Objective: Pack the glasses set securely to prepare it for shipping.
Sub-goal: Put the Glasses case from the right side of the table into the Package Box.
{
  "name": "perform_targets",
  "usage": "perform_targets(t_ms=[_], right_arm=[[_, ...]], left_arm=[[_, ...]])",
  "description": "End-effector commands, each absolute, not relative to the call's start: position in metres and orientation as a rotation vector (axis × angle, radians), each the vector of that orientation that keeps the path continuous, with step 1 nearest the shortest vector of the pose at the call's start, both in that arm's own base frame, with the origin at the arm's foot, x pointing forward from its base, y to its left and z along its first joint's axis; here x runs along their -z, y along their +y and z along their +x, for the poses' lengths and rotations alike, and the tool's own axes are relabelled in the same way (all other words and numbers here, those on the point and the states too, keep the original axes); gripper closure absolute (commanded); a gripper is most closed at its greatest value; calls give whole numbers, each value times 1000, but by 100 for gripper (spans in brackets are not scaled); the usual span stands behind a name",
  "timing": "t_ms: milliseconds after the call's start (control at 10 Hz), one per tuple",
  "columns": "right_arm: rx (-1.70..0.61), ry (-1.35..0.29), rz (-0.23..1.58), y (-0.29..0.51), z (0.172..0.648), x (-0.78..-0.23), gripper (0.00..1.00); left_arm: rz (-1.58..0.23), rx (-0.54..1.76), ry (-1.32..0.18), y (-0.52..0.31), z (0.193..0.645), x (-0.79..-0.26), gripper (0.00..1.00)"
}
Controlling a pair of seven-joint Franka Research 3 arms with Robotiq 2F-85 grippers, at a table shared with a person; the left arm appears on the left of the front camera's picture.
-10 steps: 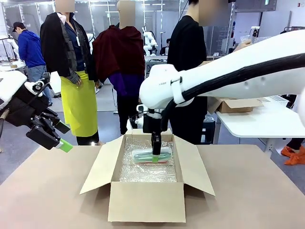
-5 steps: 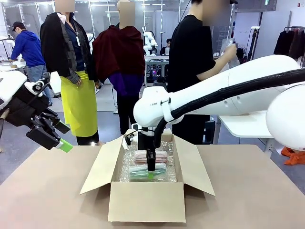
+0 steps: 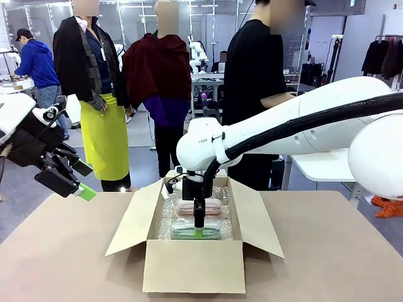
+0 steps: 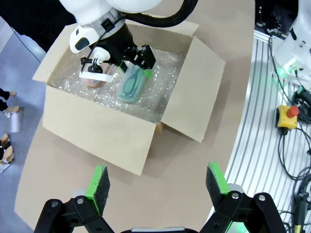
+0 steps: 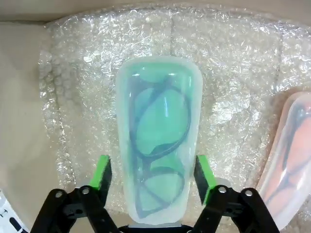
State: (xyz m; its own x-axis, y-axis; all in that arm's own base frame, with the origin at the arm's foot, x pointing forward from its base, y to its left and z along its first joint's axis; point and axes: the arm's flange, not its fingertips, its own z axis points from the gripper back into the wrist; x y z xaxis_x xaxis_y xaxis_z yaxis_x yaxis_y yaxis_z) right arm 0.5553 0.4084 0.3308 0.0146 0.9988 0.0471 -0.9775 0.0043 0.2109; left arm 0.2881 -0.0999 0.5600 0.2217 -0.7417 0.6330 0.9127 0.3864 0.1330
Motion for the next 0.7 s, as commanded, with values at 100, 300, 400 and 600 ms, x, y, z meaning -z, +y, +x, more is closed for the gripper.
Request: perform_targets(t_ms=[100, 300, 400, 600], right_arm=[[-1521, 118, 177, 408, 546, -347, 0], [-1547, 117, 198, 409, 555, -339, 0], [-1547, 117, 198, 409, 555, -339, 0], [-1547, 117, 198, 409, 555, -339, 0]], left_arm=[[-311, 1162, -698, -100, 288, -561, 0], [-311, 1162, -698, -100, 288, -561, 0], [-311, 1162, -698, -100, 288, -561, 0], [-311, 1162, -698, -100, 288, -561, 0]])
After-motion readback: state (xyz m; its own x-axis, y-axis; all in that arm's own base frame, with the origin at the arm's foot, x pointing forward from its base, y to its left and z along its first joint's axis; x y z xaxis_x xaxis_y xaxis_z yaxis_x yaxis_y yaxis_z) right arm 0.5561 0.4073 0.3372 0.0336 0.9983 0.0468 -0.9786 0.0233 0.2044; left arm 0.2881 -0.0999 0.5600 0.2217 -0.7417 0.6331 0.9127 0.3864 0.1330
